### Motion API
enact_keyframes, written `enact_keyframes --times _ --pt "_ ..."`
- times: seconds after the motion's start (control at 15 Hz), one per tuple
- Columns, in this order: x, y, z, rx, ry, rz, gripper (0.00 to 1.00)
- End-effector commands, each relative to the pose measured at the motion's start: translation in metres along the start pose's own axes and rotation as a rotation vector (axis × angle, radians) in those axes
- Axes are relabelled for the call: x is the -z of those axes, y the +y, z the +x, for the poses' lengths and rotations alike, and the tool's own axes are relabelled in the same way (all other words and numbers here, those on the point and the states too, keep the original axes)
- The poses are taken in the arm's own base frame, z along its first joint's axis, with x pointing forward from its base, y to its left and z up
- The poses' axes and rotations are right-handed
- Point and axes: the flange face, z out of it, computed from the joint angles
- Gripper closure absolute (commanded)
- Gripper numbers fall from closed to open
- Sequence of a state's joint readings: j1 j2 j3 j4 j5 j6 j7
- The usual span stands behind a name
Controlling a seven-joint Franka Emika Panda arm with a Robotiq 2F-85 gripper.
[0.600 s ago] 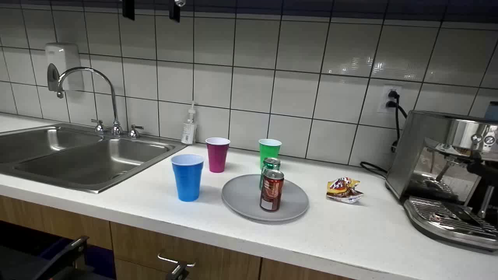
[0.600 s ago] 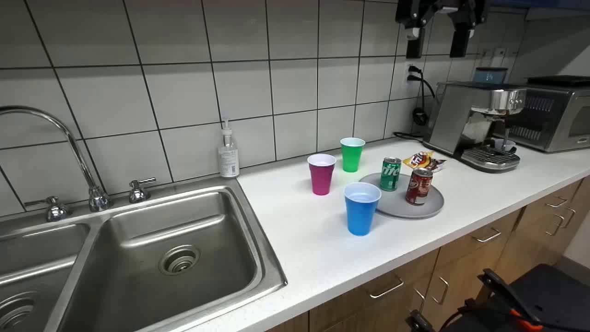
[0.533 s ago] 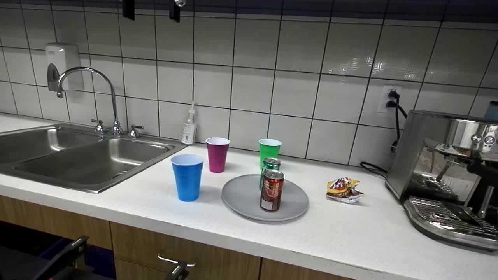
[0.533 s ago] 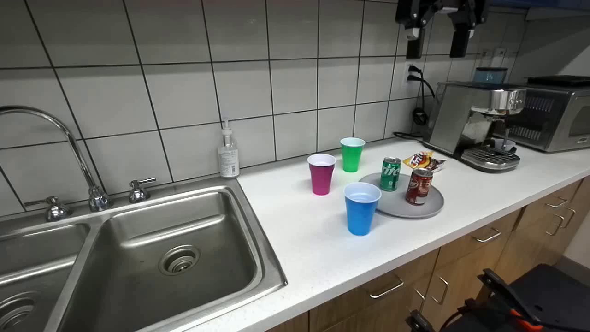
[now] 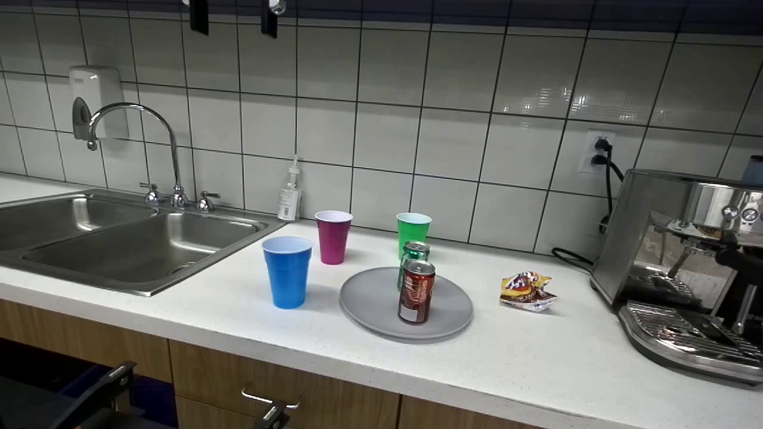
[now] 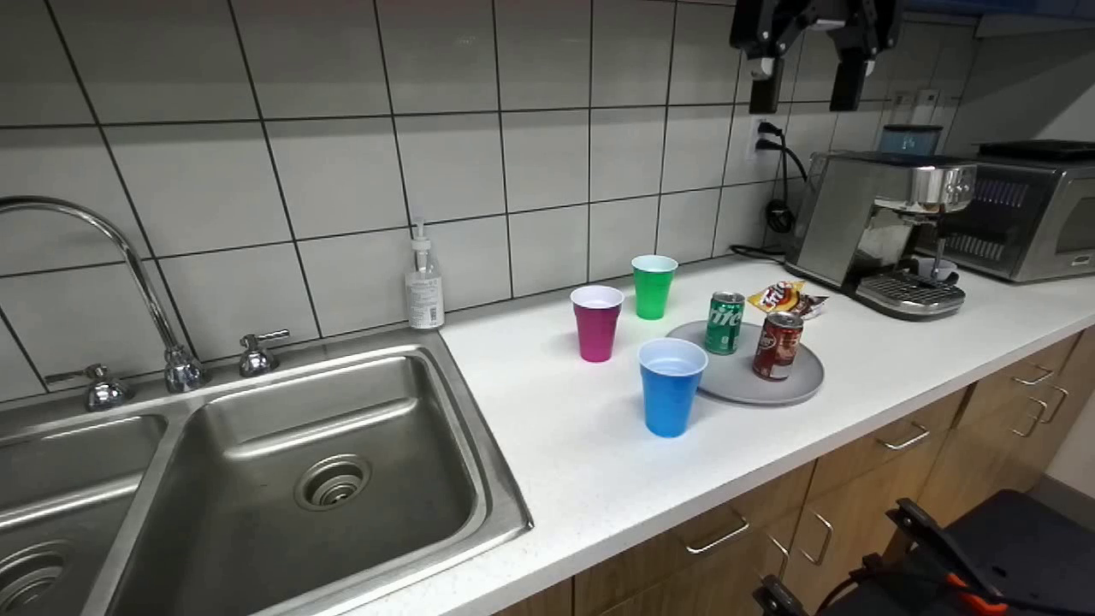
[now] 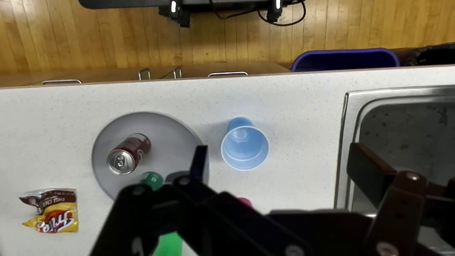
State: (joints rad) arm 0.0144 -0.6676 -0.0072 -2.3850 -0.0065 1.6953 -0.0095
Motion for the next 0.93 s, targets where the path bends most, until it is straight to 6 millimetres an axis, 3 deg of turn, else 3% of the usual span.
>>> enact_keyframes --times 0.0,0.33,0.87 --pt "-0.012 0.003 0.003 -0.039 0.082 -0.012 0.0" --pt "-0.041 0.013 0.005 -0.074 0.157 -0.002 0.0" --pt "-0.086 0.05 0.006 -0.229 0.181 0.021 0.0"
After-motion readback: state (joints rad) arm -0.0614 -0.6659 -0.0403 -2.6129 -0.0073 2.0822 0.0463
